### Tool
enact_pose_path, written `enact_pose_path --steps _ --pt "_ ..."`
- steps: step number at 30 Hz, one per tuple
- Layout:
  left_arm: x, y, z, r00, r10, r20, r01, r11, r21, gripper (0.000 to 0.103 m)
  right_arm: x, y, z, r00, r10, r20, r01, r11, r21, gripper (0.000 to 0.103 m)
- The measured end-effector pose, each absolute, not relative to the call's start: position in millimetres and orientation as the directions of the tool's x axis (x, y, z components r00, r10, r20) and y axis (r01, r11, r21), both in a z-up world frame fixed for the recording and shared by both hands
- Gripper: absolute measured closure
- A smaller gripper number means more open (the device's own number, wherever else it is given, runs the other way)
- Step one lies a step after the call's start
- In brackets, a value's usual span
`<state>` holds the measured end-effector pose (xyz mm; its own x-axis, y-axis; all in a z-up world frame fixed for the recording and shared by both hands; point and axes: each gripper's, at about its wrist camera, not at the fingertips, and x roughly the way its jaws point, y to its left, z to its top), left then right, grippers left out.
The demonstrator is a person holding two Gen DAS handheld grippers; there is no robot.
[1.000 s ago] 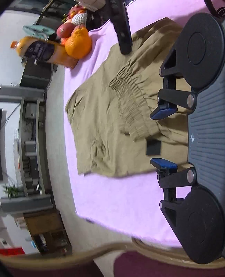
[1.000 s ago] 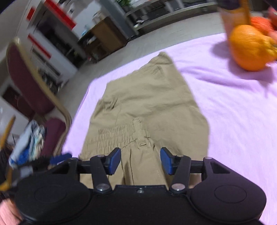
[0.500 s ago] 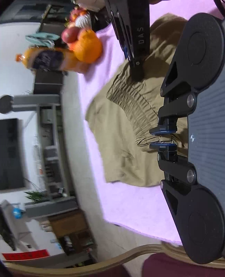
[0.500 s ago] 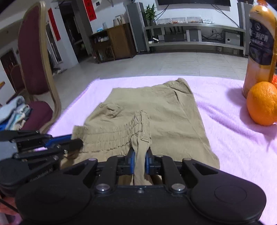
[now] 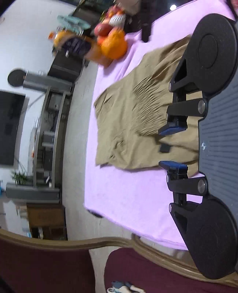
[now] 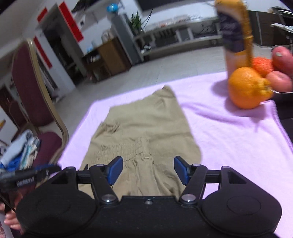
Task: Fold clothes
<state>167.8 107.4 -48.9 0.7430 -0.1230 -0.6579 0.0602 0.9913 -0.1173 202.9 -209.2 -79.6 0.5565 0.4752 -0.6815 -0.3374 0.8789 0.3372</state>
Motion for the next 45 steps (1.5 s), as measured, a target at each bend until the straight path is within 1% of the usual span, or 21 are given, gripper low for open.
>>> enact_pose_path --steps 1,2,3,4,6,8,10,14,17,18,22,24,26,30,32,34,38,40,41,44,45 --pt "161 104 -52 0.738 -0.149 -0.659 0.093 0.989 -0.119 0.083 200 -211 -80 0.552 0.484 -0.679 -0.351 0.873 0.338 0.050" --pt "156 100 -56 0.731 -0.174 -0.660 0.130 0.985 -0.115 0.086 197 -213 -79 0.548 0.493 -0.676 -0.364 0.868 0.339 0.068" --pt "152 94 -60 0.729 -0.190 -0.658 0.168 0.981 -0.098 0.090 194 -215 -79 0.543 0.502 -0.673 -0.377 0.862 0.339 0.081" --pt "148 87 -63 0.727 -0.204 -0.656 0.206 0.976 -0.076 0.090 190 -217 -79 0.538 0.511 -0.670 -0.389 0.856 0.340 0.082" --pt "147 73 -76 0.725 -0.173 -0.667 0.248 0.968 0.019 0.088 184 -220 -79 0.529 0.529 -0.664 -0.415 0.843 0.341 0.082" --pt "148 59 -89 0.725 -0.132 -0.676 0.285 0.951 0.120 0.090 178 -208 -82 0.496 0.549 -0.673 -0.490 0.817 0.305 0.082" --pt "154 53 -105 0.691 -0.097 -0.716 0.300 0.940 0.161 0.090 173 -188 -91 0.466 0.521 -0.715 -0.568 0.796 0.210 0.082" --pt "155 52 -121 0.686 -0.050 -0.726 0.315 0.920 0.234 0.089 164 -163 -120 0.447 0.348 -0.824 -0.665 0.746 -0.046 0.084" --pt "154 58 -121 0.682 -0.045 -0.730 0.298 0.929 0.220 0.087 163 -175 -119 0.474 0.298 -0.829 -0.647 0.756 -0.099 0.084" --pt "154 59 -121 0.682 -0.042 -0.730 0.298 0.928 0.226 0.087 163 -183 -118 0.477 0.286 -0.831 -0.634 0.766 -0.101 0.082" --pt "144 76 -95 0.685 -0.105 -0.721 0.288 0.948 0.136 0.087 164 -205 -111 0.504 0.232 -0.832 -0.577 0.807 -0.125 0.082" --pt "140 93 -74 0.724 -0.146 -0.675 0.244 0.968 0.052 0.086 163 -216 -100 0.549 0.261 -0.794 -0.548 0.830 -0.105 0.081" --pt "141 110 -58 0.755 -0.169 -0.634 0.181 0.982 -0.046 0.086 163 -225 -86 0.596 0.304 -0.743 -0.510 0.858 -0.057 0.076" --pt "159 113 -61 0.727 -0.213 -0.653 0.138 0.977 -0.165 0.088 172 -229 -70 0.623 0.401 -0.672 -0.454 0.885 0.106 0.075" --pt "167 100 -66 0.711 -0.219 -0.668 0.160 0.976 -0.149 0.088 178 -223 -69 0.615 0.447 -0.649 -0.445 0.877 0.182 0.075" --pt "174 88 -73 0.693 -0.214 -0.688 0.181 0.976 -0.121 0.087 185 -206 -75 0.579 0.483 -0.656 -0.463 0.858 0.223 0.075" --pt "190 78 -94 0.644 -0.157 -0.749 0.168 0.984 -0.062 0.087 199 -172 -86 0.506 0.546 -0.667 -0.496 0.817 0.292 0.075" --pt "198 82 -107 0.613 -0.122 -0.781 0.130 0.990 -0.053 0.086 202 -156 -95 0.483 0.538 -0.691 -0.526 0.809 0.262 0.075" --pt "200 84 -113 0.608 -0.114 -0.786 0.120 0.992 -0.051 0.083 204 -150 -102 0.480 0.513 -0.712 -0.534 0.814 0.227 0.075" --pt "199 79 -114 0.613 -0.095 -0.784 0.144 0.990 -0.007 0.083 212 -140 -127 0.456 0.387 -0.801 -0.524 0.845 0.110 0.087" --pt "196 79 -112 0.612 -0.089 -0.786 0.153 0.988 0.007 0.083 211 -142 -126 0.456 0.388 -0.801 -0.523 0.845 0.112 0.087"
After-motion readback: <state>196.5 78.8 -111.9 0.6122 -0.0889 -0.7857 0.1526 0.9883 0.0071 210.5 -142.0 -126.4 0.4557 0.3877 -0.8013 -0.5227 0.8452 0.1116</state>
